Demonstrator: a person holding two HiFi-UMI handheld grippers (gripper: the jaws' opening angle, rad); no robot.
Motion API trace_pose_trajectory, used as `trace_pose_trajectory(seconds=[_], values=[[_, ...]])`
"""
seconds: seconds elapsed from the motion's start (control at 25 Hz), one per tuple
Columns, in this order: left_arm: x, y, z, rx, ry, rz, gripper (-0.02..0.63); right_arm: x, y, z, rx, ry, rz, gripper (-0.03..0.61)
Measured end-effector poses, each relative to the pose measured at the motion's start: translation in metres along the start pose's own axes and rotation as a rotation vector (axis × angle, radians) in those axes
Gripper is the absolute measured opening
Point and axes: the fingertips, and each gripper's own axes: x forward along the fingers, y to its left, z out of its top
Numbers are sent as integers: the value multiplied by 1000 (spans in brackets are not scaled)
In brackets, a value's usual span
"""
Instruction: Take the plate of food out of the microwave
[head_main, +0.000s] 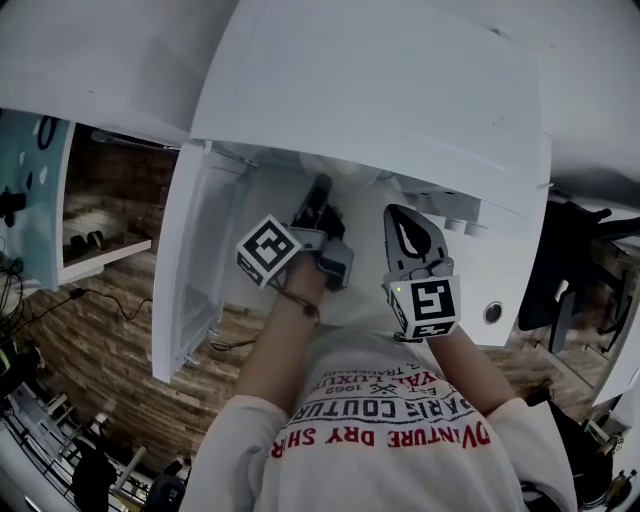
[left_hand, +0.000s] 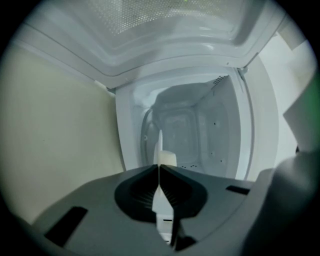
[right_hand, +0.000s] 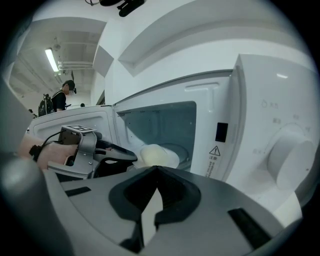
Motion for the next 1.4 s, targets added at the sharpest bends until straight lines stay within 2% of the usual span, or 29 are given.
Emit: trace_pose_trajectory(seconds=[0.24,0.48,0.88,1.4], values=[[-18,-18,-4,41,4,-57,15,-14,-1,5,-9,-19,-25,4],[-56,-41,-11,31,13,-138,15,-35,12,13,-8,-47,-47,4],[-129,-54,-39,44,101,-184,15,-78,36,9,11,-93,-116,3],[-201,-100,-42,94,98,-270,15,-133,71,14,37,-169,-150,3]])
